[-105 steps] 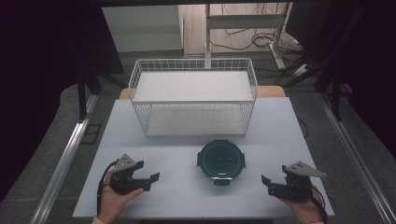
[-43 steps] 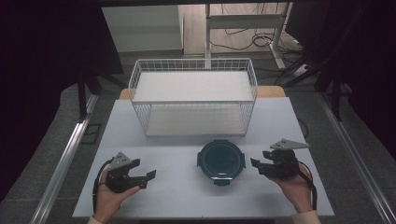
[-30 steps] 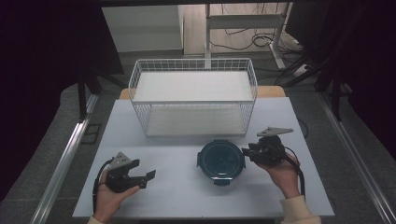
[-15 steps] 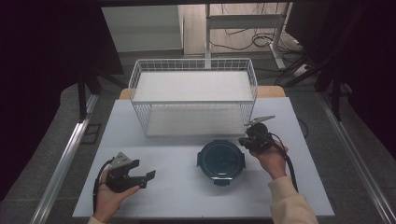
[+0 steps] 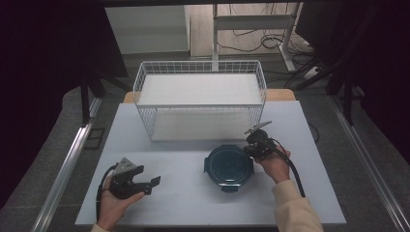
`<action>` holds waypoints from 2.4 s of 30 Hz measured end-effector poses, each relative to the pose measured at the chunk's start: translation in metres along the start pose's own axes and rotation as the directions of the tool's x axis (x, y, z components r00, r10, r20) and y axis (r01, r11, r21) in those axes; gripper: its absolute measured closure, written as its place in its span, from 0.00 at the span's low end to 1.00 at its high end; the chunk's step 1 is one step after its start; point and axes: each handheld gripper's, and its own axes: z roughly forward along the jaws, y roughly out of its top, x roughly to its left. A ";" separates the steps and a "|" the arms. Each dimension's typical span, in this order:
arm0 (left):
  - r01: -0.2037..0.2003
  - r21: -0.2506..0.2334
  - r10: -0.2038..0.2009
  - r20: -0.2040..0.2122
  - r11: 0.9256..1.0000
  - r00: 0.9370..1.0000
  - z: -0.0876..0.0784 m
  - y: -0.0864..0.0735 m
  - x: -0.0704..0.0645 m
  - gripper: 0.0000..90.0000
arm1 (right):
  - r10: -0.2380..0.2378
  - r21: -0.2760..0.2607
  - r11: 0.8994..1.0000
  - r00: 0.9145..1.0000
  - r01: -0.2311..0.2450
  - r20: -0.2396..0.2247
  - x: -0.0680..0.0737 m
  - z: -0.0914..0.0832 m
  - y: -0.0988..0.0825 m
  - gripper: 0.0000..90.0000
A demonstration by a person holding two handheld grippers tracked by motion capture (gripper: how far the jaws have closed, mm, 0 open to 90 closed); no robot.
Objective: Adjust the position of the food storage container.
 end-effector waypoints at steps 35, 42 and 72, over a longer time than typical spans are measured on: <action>-0.007 0.010 0.006 0.004 1.000 1.000 0.004 0.001 -0.004 0.21 | -0.078 0.021 0.997 0.996 0.079 -0.045 0.050 -0.004 -0.007 1.00; -0.007 0.009 0.007 0.005 1.000 1.000 0.004 0.002 -0.004 0.21 | -0.091 0.016 0.996 0.994 0.092 -0.057 0.056 -0.003 -0.006 1.00; -0.002 0.012 0.002 0.007 1.000 1.000 0.005 0.001 -0.003 0.21 | -0.121 -0.123 0.986 0.989 0.110 -0.089 0.069 -0.011 -0.004 1.00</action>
